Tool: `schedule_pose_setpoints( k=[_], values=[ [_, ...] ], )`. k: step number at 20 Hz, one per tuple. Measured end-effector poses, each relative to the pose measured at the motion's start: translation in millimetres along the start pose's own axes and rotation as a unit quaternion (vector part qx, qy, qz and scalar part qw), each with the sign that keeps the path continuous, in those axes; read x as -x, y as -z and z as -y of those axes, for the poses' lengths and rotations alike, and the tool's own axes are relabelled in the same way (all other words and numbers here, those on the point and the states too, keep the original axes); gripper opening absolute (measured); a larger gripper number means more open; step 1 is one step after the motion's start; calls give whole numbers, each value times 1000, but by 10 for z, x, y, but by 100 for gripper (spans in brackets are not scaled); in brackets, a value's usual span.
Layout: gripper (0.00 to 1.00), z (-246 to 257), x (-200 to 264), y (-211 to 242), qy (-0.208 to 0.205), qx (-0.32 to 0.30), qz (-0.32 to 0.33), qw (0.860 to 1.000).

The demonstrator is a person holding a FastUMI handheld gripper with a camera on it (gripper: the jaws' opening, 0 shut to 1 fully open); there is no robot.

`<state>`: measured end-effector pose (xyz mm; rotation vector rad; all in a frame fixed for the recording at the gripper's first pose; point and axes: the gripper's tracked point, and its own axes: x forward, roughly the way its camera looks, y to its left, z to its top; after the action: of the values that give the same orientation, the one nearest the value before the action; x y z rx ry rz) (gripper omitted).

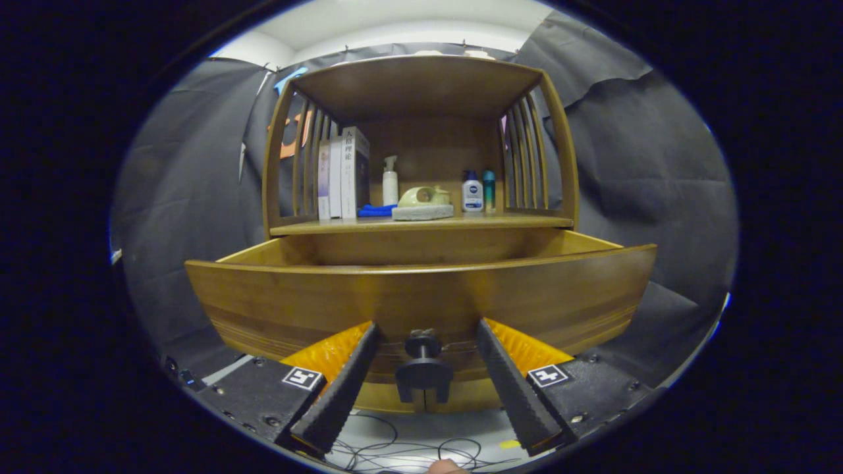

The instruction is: Pull open the drawer, take out the items inside it, and place them on the countertop above the cabinet.

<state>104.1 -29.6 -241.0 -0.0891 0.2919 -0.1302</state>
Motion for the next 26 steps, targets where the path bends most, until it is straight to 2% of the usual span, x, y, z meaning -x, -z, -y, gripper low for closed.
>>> schedule_pose_setpoints(
  k=[26],
  values=[
    [99, -70, -1132, -328, 18, 19, -39, 999]
  ],
)
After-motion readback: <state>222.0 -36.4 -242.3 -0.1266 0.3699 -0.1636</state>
